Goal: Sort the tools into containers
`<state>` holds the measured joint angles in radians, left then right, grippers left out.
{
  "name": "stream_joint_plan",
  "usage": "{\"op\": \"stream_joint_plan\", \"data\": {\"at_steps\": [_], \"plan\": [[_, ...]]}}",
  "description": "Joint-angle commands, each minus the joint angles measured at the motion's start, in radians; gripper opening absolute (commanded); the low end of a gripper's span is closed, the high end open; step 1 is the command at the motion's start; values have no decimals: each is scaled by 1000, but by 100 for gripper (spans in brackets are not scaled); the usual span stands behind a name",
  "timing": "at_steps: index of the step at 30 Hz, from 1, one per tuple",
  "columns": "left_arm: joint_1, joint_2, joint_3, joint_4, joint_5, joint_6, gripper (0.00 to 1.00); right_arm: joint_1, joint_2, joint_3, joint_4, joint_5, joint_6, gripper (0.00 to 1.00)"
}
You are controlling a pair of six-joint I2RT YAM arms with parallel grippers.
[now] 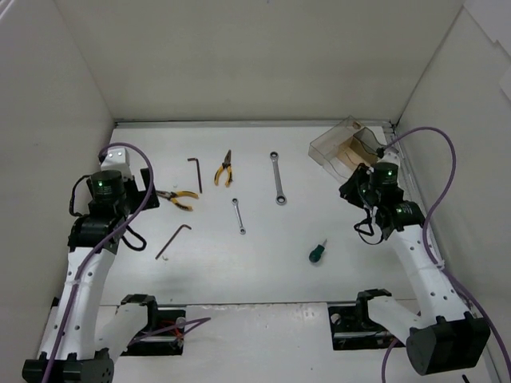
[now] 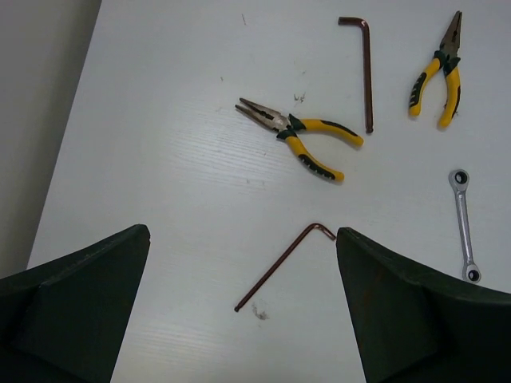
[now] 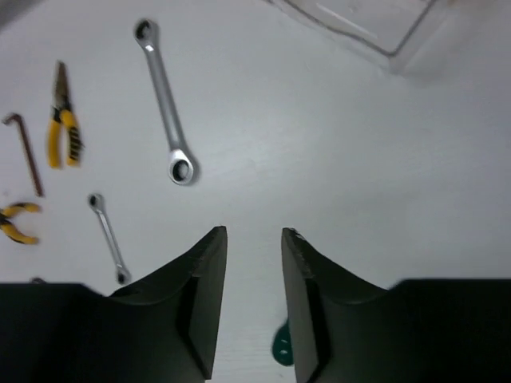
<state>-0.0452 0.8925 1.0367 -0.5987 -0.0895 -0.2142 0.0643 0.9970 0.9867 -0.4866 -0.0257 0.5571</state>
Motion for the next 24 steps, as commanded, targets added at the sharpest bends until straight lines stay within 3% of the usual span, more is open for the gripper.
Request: {"op": "stream_joint_plan", "data": {"at_steps": [1, 4, 8, 19, 24], "plan": [[-1, -63, 11, -30, -12, -60, 100, 23, 26, -48, -52, 56, 52, 34], [-1, -47, 23, -68, -20, -80, 100, 49, 70, -71, -91, 111, 61, 44], [8, 3, 45, -108, 20, -85, 100, 74, 117, -68, -151, 107, 73, 46], [-10, -38, -95, 7, 77, -73, 100, 215, 247, -120, -237, 121, 118, 65], [-48, -69, -196, 36, 118, -119, 100, 253, 311, -94, -234, 99, 121, 62]]}}
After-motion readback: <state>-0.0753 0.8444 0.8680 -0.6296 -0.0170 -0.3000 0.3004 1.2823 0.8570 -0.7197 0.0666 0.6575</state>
